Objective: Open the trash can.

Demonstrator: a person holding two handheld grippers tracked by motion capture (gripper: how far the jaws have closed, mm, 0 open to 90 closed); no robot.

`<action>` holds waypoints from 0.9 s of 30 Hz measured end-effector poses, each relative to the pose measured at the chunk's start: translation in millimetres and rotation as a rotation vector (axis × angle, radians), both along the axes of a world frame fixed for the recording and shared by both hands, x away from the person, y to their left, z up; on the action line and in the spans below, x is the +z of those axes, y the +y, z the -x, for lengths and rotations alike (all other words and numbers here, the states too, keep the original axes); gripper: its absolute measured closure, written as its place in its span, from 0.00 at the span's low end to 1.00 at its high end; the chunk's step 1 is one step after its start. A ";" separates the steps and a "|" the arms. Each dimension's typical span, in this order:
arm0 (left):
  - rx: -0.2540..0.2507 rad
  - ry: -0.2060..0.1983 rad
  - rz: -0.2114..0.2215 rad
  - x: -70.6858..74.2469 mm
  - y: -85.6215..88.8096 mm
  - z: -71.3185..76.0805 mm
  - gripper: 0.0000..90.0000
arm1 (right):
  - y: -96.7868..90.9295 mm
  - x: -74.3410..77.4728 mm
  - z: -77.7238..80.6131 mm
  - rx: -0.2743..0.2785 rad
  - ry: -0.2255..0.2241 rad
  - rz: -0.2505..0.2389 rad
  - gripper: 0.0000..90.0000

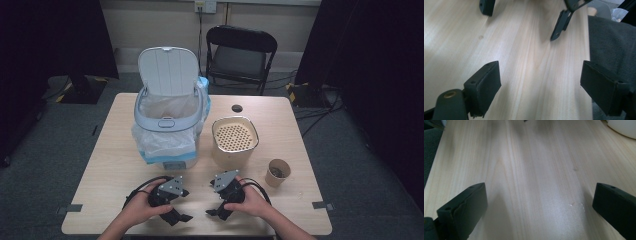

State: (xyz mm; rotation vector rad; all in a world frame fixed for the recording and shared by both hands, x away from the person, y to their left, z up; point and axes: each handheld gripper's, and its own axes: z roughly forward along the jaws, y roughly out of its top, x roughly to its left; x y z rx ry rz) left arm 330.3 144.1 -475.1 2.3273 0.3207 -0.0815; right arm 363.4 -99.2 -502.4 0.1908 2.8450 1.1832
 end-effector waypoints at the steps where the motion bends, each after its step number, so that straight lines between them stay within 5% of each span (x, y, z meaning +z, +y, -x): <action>1: 0.000 0.000 0.000 0.0 0.0 0.0 0.18 | 0.0 0.0 0.0 0.000 0.000 0.000 0.00; 16: 0.002 -0.051 -0.023 -14.5 1.9 0.5 0.18 | -5.4 0.6 3.7 -0.002 0.008 0.002 0.00; 18: -0.002 -0.064 -0.046 -14.4 2.0 0.5 0.18 | -7.1 1.6 3.4 -0.003 0.011 0.003 0.04; 21: 0.001 -0.084 -0.025 -18.1 1.9 0.2 0.18 | -12.4 4.8 2.2 -0.005 0.006 -0.004 0.18; 24: -0.021 -0.122 -0.058 -17.4 4.2 -3.2 0.18 | -20.5 8.5 1.5 -0.011 0.001 0.000 0.16; 27: -0.003 -0.129 -0.029 -20.7 3.5 -1.6 0.18 | -25.6 10.4 1.6 -0.016 0.004 -0.002 0.16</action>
